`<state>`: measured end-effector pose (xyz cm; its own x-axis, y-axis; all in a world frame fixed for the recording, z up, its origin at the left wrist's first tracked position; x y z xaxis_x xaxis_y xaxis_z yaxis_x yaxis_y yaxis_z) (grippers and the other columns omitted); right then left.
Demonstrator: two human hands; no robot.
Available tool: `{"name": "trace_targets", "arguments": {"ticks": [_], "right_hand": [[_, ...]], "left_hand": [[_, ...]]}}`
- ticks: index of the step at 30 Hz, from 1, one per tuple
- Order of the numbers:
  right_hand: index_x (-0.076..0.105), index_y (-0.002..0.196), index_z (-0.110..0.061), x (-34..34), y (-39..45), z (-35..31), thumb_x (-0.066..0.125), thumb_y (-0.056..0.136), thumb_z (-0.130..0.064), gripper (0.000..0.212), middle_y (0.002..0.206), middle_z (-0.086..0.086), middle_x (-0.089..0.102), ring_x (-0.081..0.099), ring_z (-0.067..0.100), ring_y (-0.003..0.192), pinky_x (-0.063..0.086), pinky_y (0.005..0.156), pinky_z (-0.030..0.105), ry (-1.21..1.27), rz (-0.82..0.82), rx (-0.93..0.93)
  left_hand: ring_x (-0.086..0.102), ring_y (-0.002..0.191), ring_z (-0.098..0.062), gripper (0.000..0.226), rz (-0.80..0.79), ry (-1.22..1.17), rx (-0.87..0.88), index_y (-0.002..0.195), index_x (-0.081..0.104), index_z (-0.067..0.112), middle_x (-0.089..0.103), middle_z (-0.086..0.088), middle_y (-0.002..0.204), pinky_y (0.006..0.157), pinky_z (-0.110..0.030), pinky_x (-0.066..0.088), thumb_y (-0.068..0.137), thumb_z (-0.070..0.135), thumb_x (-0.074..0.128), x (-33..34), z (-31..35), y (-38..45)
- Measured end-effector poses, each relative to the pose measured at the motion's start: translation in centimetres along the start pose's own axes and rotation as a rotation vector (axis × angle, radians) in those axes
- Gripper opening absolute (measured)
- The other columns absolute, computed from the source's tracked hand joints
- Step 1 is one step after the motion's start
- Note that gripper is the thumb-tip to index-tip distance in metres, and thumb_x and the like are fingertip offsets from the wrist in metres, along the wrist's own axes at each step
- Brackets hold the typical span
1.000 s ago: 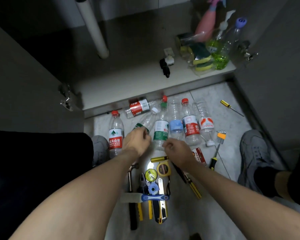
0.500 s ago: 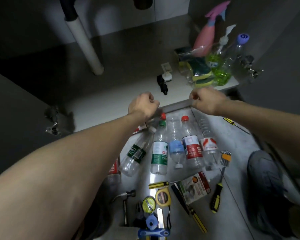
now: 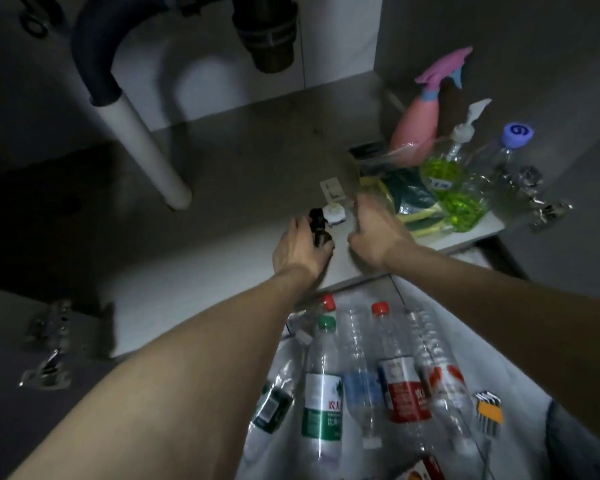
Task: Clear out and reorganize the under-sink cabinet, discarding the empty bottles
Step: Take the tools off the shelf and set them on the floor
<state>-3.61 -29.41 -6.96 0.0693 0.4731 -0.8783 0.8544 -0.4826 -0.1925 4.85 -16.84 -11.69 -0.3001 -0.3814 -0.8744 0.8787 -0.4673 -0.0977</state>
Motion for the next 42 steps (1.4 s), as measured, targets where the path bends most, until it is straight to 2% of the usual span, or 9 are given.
{"name": "trace_targets", "arguments": {"ticks": [8, 11, 14, 19, 26, 29, 36, 38, 42], "right_hand": [[0.024, 0.156, -0.026, 2.7, 2.8, -1.4, 0.06, 0.092, -0.025, 0.074, 0.155, 0.01, 0.03, 0.033, 0.035, 0.141, 0.04, 0.109, 0.046, -0.108, -0.072, -0.061], [0.037, 0.145, -0.025, 3.3, 2.6, -1.9, 0.063, 0.09, -0.024, 0.061, 0.148, 0.015, 0.038, 0.035, 0.035, 0.139, 0.042, 0.107, 0.046, -0.14, -0.109, -0.053], [0.051, 0.122, -0.022, 3.2, 0.3, -2.6, 0.066, 0.088, -0.02, 0.037, 0.125, 0.011, 0.053, 0.055, 0.034, 0.116, 0.05, 0.089, 0.039, -0.115, -0.029, -0.069], [0.043, 0.104, -0.027, 3.1, -6.4, -2.7, 0.066, 0.083, -0.033, 0.032, 0.107, 0.0, 0.053, 0.056, 0.023, 0.084, 0.039, 0.068, 0.033, 0.017, -0.002, -0.036], [0.043, 0.106, -0.035, 2.5, -16.5, -1.7, 0.05, 0.082, -0.057, 0.034, 0.112, 0.0, 0.056, 0.059, 0.027, 0.095, 0.043, 0.074, 0.035, -0.055, -0.084, -0.028], [0.044, 0.1, -0.031, 2.3, -20.5, -0.5, 0.055, 0.08, -0.053, 0.032, 0.113, 0.005, 0.061, 0.061, 0.031, 0.098, 0.038, 0.072, 0.034, -0.085, -0.117, 0.028], [0.049, 0.11, -0.023, 4.7, -30.0, 3.3, 0.052, 0.08, -0.062, 0.05, 0.118, 0.01, 0.065, 0.06, 0.032, 0.108, 0.036, 0.074, 0.035, -0.084, -0.214, 0.162], [0.047, 0.106, -0.027, 6.4, -33.5, 4.8, 0.057, 0.079, -0.056, 0.041, 0.117, 0.008, 0.062, 0.059, 0.031, 0.105, 0.04, 0.075, 0.036, -0.041, -0.282, 0.2], [0.041, 0.096, -0.032, 8.8, -38.2, 6.3, 0.065, 0.08, -0.034, 0.029, 0.109, 0.002, 0.051, 0.057, 0.03, 0.098, 0.041, 0.074, 0.036, -0.002, -0.31, 0.267]], "left_hand": [[0.062, 0.094, -0.033, 0.03, -0.051, 0.122, -0.061, 0.106, 0.06, 0.02, 0.066, -0.008, 0.103, 0.069, -0.03, 0.04, 0.083, 0.037, 0.051, -3.0, -3.7, 0.6], [0.062, 0.102, -0.038, 0.035, -0.042, 0.03, -0.185, 0.112, 0.06, 0.015, 0.067, -0.015, 0.109, 0.072, -0.032, 0.038, 0.091, 0.039, 0.045, -4.4, -6.3, -0.7], [0.062, 0.098, -0.039, 0.027, -0.013, -0.013, -0.193, 0.1, 0.057, 0.016, 0.067, -0.019, 0.105, 0.072, -0.033, 0.04, 0.089, 0.035, 0.04, -6.1, -7.6, -2.9], [0.061, 0.091, -0.034, 0.041, -0.12, 0.055, -0.134, 0.109, 0.059, 0.022, 0.067, -0.012, 0.103, 0.072, -0.034, 0.042, 0.087, 0.042, 0.031, -7.8, -8.3, -7.3], [0.054, 0.066, -0.02, 0.067, -0.262, 0.233, -0.002, 0.077, 0.054, 0.018, 0.064, -0.004, 0.082, 0.06, -0.03, 0.039, 0.094, 0.069, 0.014, -6.7, -6.6, -17.0], [0.057, 0.076, -0.026, 0.07, -0.286, 0.244, 0.064, 0.075, 0.057, 0.018, 0.068, -0.009, 0.09, 0.068, -0.032, 0.039, 0.097, 0.067, 0.012, -5.8, -5.0, -21.1], [0.06, 0.107, -0.034, 0.041, -0.537, 0.197, 0.177, 0.12, 0.056, 0.015, 0.064, -0.016, 0.121, 0.09, -0.041, 0.048, 0.104, 0.045, 0.033, -1.0, -3.4, -28.7], [0.059, 0.111, -0.034, 0.034, -0.639, 0.182, 0.19, 0.126, 0.053, 0.016, 0.061, -0.016, 0.126, 0.092, -0.04, 0.048, 0.1, 0.036, 0.042, 0.9, -3.5, -31.7], [0.058, 0.109, -0.031, 0.025, -0.756, 0.152, 0.209, 0.115, 0.054, 0.019, 0.062, -0.01, 0.122, 0.084, -0.035, 0.046, 0.094, 0.031, 0.052, 3.7, -4.3, -36.1]]}}
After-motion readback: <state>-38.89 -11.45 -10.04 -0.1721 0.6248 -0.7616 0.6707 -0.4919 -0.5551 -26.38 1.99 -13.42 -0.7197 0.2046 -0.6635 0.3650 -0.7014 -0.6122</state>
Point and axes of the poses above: each hand's wrist, its own y-axis towards the middle knuckle, its own x-axis out of the palm, z = x × y, the point moved 7 cm from there along y, towards the middle knuckle
